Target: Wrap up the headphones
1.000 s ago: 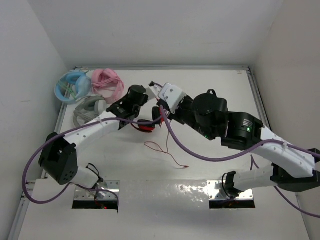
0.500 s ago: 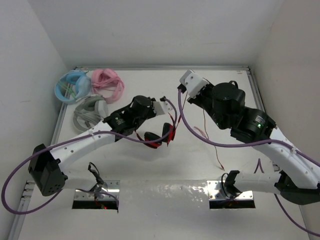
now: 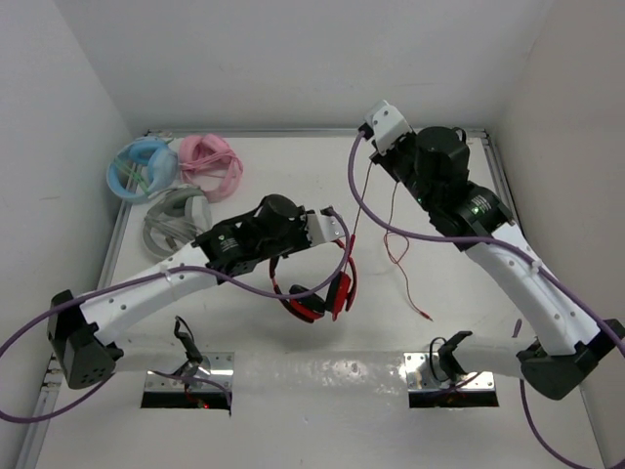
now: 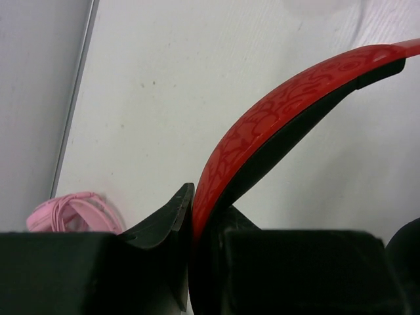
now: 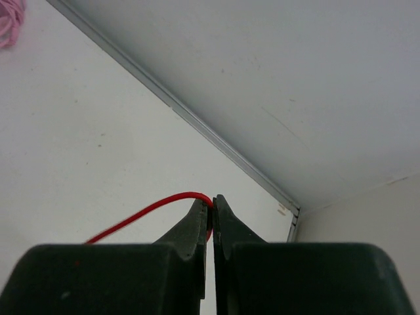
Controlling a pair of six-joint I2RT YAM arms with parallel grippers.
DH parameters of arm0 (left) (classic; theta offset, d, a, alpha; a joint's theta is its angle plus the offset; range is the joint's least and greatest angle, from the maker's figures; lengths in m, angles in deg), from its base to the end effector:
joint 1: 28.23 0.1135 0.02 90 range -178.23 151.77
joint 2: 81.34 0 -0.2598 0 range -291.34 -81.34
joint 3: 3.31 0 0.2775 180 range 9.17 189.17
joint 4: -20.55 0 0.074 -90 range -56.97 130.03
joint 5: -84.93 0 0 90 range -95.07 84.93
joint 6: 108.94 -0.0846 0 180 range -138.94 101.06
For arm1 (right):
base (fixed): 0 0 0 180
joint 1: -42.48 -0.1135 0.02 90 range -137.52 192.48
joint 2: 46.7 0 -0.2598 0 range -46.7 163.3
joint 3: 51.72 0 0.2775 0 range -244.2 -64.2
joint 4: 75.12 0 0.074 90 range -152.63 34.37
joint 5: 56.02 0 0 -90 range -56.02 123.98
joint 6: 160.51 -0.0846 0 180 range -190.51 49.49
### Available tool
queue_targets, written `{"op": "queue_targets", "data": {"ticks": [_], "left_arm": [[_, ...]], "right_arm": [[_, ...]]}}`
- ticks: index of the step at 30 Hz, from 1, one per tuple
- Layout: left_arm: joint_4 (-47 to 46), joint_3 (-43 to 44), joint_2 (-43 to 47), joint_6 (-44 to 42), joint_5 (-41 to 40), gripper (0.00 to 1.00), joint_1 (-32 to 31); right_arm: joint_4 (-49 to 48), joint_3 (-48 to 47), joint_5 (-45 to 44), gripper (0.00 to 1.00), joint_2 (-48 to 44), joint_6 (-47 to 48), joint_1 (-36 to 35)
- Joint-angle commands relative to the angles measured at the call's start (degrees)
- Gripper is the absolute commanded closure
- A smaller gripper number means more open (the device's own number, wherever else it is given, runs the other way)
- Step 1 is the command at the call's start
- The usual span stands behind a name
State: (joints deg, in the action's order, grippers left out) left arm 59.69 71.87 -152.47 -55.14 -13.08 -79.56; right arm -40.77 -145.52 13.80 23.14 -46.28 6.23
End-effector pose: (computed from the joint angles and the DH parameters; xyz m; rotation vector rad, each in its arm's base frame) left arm 0.2228 -0.2596 0.2882 1.4473 1.6254 0.0022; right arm 0.2874 0.1745 0.4424 -0.6476 1.6187 -0.1547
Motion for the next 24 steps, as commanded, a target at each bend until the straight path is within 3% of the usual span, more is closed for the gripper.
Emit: {"op": "queue_targets", "data": {"ticks": [1, 6, 13, 16, 19, 24], "left_arm": [[-0.1, 4.6, 5.6, 2.5, 8.2, 1.00, -0.2], [4.2, 9.7, 7.9, 4.3, 15.1, 1.00, -0.2], [6.6, 18.2, 7.5, 10.9, 18.6, 1.00, -0.1], [6.9, 23.0, 7.4, 15.8, 18.1, 1.00, 0.1], [8.6, 29.1, 6.6, 20.5, 18.0, 1.00, 0.4], [10.5, 38.0, 4.4, 28.1, 13.0, 1.00, 1.9]], "right_arm": [[-4.6, 0.3, 6.5, 1.00, 1.5, -5.4, 4.5], [-6.6, 3.1, 12.7, 1.00, 3.2, -10.7, 10.8], [-9.6, 8.3, 25.4, 1.00, 7.9, -14.3, 11.6], [-19.6, 17.7, 32.5, 1.00, 5.3, -18.5, 11.6], [-29.5, 24.9, 42.9, 0.91, 5.1, -23.7, 11.6], [-55.4, 39.7, 51.6, 0.77, 5.9, -43.4, 9.5]]}}
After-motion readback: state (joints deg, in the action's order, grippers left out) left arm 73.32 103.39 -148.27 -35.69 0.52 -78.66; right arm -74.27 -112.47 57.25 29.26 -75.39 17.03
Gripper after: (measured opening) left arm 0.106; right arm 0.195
